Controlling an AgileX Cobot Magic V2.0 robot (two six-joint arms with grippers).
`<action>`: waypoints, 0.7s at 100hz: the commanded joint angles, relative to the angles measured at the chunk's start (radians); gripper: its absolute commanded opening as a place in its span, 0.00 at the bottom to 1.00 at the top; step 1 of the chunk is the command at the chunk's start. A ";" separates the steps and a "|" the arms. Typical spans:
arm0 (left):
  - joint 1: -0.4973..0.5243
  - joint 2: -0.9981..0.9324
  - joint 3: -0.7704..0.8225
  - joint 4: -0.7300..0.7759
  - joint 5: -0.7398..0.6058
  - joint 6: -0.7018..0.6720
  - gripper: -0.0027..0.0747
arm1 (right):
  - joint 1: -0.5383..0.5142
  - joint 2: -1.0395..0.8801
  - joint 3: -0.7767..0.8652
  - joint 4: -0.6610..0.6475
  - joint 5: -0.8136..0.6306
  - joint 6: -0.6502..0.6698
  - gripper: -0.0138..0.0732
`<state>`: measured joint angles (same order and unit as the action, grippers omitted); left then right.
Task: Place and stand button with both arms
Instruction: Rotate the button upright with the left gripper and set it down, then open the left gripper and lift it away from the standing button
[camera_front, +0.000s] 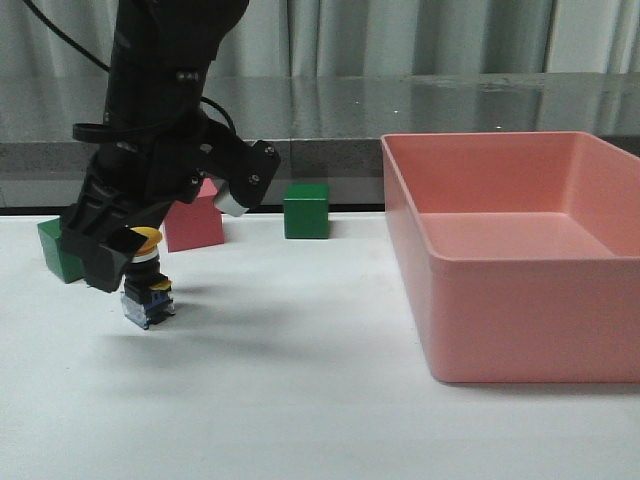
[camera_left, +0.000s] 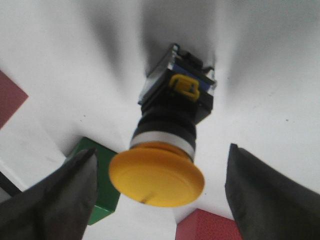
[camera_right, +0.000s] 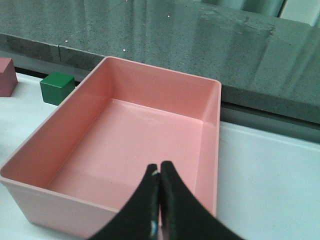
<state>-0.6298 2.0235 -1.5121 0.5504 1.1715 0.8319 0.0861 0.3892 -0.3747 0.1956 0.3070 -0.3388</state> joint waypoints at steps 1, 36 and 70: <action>-0.006 -0.077 -0.029 0.028 0.061 -0.012 0.70 | 0.002 0.004 -0.025 0.006 -0.083 -0.004 0.09; 0.092 -0.237 -0.029 0.020 0.104 -0.218 0.59 | 0.002 0.004 -0.025 0.006 -0.083 -0.004 0.09; 0.314 -0.456 -0.029 -0.074 -0.013 -0.559 0.01 | 0.002 0.004 -0.025 0.006 -0.083 -0.004 0.09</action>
<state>-0.3744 1.6753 -1.5121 0.5126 1.2078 0.3669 0.0861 0.3892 -0.3747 0.1956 0.3070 -0.3388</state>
